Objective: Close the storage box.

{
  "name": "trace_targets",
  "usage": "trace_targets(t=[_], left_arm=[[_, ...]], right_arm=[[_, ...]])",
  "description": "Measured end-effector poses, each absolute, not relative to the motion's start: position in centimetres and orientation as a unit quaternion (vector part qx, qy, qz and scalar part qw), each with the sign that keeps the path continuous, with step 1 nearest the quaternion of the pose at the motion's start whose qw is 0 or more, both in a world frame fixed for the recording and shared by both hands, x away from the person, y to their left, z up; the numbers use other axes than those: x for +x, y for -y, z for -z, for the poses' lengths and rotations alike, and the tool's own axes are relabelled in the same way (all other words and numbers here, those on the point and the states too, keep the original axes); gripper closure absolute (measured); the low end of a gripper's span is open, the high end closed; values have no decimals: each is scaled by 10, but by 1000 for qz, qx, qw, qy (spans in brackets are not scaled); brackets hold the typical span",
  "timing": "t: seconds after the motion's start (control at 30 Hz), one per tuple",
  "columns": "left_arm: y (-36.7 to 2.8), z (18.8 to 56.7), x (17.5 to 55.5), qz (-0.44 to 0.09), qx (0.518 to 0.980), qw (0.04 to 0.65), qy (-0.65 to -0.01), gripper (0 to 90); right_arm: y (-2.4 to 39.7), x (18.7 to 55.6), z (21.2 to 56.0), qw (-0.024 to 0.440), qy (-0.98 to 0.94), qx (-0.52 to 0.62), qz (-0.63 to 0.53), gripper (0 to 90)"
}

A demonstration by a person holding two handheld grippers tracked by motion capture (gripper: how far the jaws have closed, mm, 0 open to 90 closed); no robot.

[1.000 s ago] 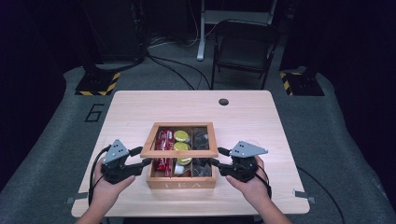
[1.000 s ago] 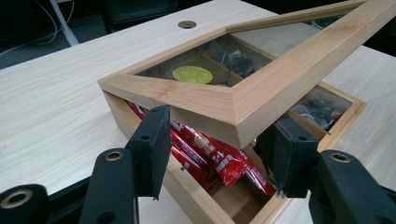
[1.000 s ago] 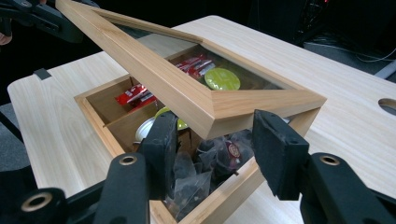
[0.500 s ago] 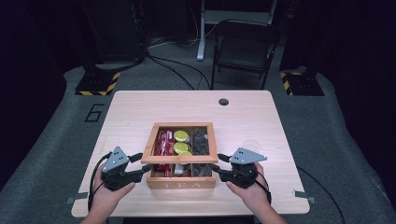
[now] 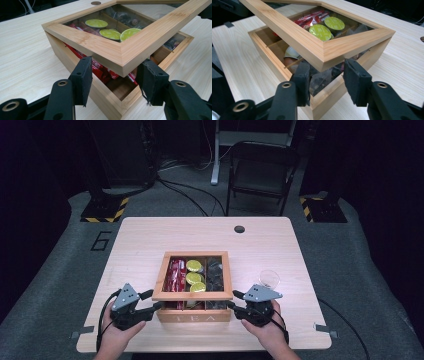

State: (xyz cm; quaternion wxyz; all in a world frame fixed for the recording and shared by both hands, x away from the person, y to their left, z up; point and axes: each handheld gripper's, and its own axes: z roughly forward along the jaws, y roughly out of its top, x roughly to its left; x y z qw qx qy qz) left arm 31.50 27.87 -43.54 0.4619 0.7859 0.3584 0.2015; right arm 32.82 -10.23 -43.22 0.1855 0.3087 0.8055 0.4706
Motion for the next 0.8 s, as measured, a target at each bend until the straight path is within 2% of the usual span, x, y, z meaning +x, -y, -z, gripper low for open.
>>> trace_targets(t=[0.23, 0.37, 0.8], left_arm=[[-279, 443, 314, -197, 781, 467, -364, 483], [-279, 448, 313, -188, 784, 464, -366, 487], [-278, 457, 311, -182, 796, 450, -361, 491]], right_arm=[[101, 327, 438, 190, -809, 312, -460, 601], [101, 328, 444, 171, -812, 312, -462, 617], [100, 326, 452, 158, -819, 312, -454, 571]])
